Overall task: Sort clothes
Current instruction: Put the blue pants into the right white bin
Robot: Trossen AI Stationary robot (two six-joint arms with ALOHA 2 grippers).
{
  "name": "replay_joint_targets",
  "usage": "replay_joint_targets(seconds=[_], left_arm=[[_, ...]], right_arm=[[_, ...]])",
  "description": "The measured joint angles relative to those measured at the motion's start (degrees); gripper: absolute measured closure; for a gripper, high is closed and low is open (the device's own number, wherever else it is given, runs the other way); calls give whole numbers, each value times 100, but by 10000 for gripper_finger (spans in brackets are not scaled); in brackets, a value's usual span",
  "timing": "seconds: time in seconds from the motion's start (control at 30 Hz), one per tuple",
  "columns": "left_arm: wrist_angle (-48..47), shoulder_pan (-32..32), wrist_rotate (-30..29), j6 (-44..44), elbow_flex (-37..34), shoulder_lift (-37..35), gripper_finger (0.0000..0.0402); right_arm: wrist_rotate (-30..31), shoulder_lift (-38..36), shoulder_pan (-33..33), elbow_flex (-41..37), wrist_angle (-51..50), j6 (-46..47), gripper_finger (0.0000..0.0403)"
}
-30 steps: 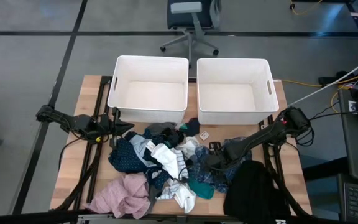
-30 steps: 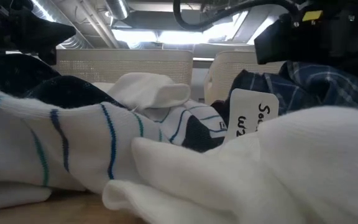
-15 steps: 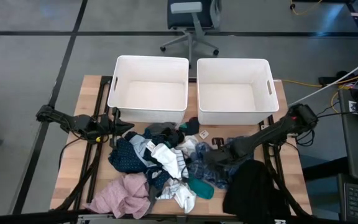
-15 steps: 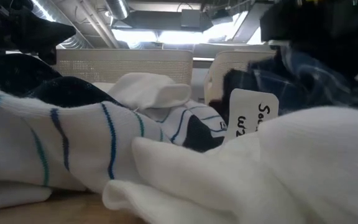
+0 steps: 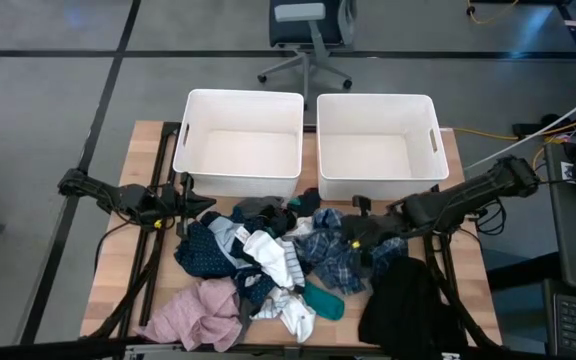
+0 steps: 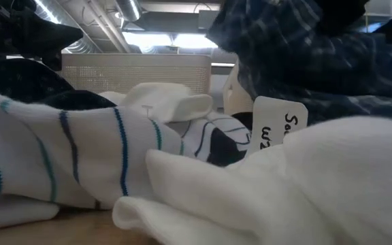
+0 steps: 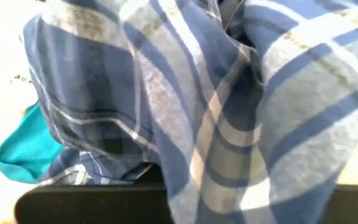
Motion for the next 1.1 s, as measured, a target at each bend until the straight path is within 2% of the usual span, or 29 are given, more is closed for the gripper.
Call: replay_joint_targets(seconds=[0.13,0.3,0.67,1.1], left_arm=[[1,1,-1,7,1,0,400],[0,2,0,15,0,0,400],[0,2,0,13,1,0,400],[0,0,-1,11,1,0,400]], right_arm=[[144,-363,-220,64,19,-219,362],[415,-587,-459,543,28,-707,361],[896,-588,-1057,1997,80,-1810,360],[1207,-588,-2185,3361,576,-3049,359]])
